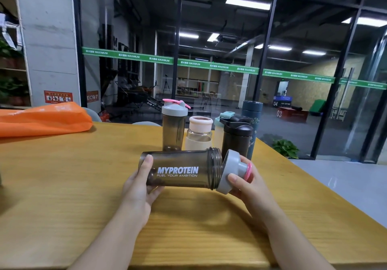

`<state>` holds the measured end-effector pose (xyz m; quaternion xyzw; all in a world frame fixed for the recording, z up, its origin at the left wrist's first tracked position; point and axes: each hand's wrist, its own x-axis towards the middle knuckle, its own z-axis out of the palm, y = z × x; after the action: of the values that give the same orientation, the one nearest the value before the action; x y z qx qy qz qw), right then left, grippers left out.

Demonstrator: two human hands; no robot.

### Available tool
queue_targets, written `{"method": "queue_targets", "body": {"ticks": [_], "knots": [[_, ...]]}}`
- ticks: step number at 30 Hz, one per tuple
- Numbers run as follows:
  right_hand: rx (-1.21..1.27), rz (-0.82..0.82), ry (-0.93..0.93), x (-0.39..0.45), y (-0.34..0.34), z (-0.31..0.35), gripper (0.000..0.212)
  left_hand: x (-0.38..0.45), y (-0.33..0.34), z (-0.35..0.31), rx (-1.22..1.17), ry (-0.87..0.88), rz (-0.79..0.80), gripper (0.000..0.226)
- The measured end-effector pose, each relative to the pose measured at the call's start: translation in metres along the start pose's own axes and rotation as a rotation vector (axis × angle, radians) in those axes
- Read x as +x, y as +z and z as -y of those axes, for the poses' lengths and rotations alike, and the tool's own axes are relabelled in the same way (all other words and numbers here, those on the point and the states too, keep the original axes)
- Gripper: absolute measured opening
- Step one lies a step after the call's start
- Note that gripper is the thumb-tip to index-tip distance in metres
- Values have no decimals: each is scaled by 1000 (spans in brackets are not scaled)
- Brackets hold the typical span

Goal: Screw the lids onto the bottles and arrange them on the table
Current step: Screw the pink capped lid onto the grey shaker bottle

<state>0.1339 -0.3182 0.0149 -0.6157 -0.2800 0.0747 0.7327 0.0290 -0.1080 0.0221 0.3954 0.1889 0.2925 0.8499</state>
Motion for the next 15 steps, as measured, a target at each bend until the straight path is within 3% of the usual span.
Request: {"method": "queue_targets", "body": {"ticks": [8,15], "knots": [[-72,60,-16,-4,3,-1,84,-1,4,0,-89,-75,38,28],[-117,76,-30,4,16,-3,79,2,8,0,-265,-122,6,50]]}}
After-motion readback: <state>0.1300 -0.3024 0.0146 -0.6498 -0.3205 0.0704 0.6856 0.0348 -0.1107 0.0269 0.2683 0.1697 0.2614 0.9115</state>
